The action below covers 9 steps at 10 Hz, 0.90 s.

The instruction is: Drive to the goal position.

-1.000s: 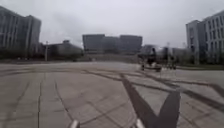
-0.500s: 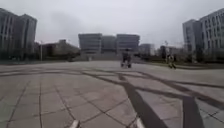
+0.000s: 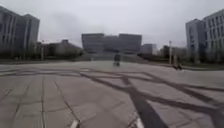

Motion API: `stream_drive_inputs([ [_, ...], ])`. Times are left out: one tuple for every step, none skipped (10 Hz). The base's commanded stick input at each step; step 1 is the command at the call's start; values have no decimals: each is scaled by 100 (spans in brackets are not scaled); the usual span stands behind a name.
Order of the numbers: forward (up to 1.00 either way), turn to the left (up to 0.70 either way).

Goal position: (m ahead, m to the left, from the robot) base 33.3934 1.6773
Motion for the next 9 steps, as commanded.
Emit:
stream_drive_inputs([
  [100, -8],
  [100, -11],
  [100, -17],
  [100, -27],
  [100, -28],
  [100, -28],
  [100, -28],
  [100, -28],
  [100, -28],
])
